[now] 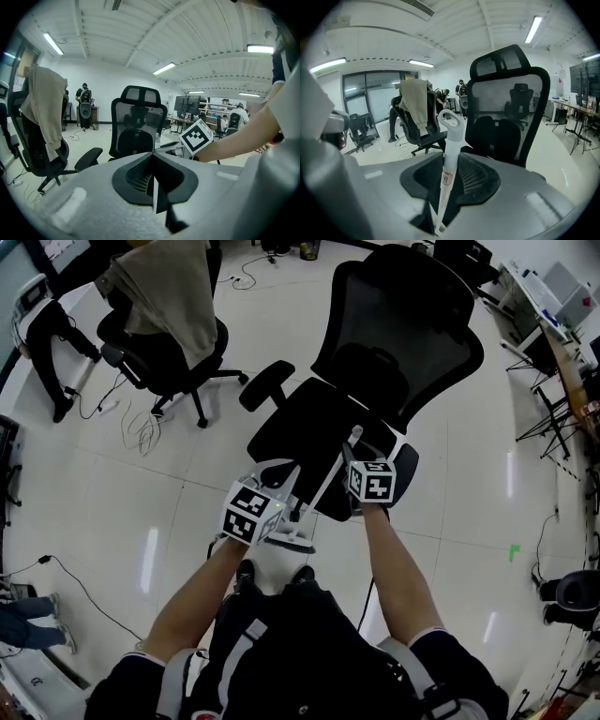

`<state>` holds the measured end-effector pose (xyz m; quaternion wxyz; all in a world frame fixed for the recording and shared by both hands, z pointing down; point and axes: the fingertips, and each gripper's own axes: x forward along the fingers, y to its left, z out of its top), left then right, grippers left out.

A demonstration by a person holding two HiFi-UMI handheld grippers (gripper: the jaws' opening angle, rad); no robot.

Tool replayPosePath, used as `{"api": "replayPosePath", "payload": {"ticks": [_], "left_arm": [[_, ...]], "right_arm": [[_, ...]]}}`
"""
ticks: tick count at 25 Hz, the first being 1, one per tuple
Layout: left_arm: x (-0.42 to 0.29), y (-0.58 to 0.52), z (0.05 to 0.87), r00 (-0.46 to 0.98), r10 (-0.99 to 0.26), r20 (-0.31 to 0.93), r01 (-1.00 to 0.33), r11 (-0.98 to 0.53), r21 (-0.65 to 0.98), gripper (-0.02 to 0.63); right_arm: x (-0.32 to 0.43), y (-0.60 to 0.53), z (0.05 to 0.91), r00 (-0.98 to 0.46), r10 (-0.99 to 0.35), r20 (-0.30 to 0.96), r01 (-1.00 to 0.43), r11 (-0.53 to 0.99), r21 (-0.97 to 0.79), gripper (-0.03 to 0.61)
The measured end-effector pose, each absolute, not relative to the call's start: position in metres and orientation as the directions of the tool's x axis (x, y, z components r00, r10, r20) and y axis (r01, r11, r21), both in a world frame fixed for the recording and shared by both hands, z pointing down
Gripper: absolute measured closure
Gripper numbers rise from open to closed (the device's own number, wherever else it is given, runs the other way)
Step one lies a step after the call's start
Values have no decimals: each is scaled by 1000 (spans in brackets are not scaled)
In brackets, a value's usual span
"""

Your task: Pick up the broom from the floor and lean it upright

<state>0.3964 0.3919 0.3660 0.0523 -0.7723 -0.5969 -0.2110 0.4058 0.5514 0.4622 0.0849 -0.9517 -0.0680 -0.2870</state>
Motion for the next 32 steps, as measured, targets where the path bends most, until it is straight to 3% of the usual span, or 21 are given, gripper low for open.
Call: {"api": "replayPosePath", "payload": {"ticks": [14,23,32], "left_arm": [[403,381,358,246,892,379,923,-335,189,614],[392,401,321,151,945,290,960,-211,185,614],[364,397,274,37,980,194,986,-67,154,614]], "right_arm": [[414,552,433,868,69,492,148,-981,-123,457],[373,520,342,945,125,302,167,-979,-116,567],[330,481,268,967,193,164,210,-973,-96,574]]}}
